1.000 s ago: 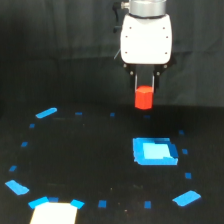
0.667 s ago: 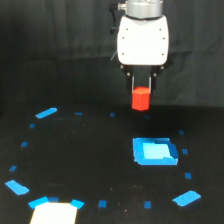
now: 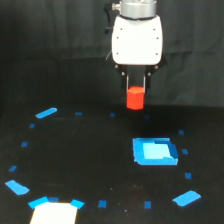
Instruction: Pick up the red object from the table
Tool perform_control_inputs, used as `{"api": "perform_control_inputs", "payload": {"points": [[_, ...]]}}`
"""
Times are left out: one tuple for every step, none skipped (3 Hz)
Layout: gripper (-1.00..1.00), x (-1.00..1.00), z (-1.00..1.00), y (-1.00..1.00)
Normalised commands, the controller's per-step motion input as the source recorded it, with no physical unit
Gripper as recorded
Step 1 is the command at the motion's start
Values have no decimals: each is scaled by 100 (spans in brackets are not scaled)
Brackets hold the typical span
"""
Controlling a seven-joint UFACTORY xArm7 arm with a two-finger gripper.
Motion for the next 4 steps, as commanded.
{"api": "perform_control_inputs", "payload": {"points": [[-97, -27, -14, 17], [-100, -19, 29, -36], [-87, -25, 37, -21], [-96, -20, 1, 13]]}}
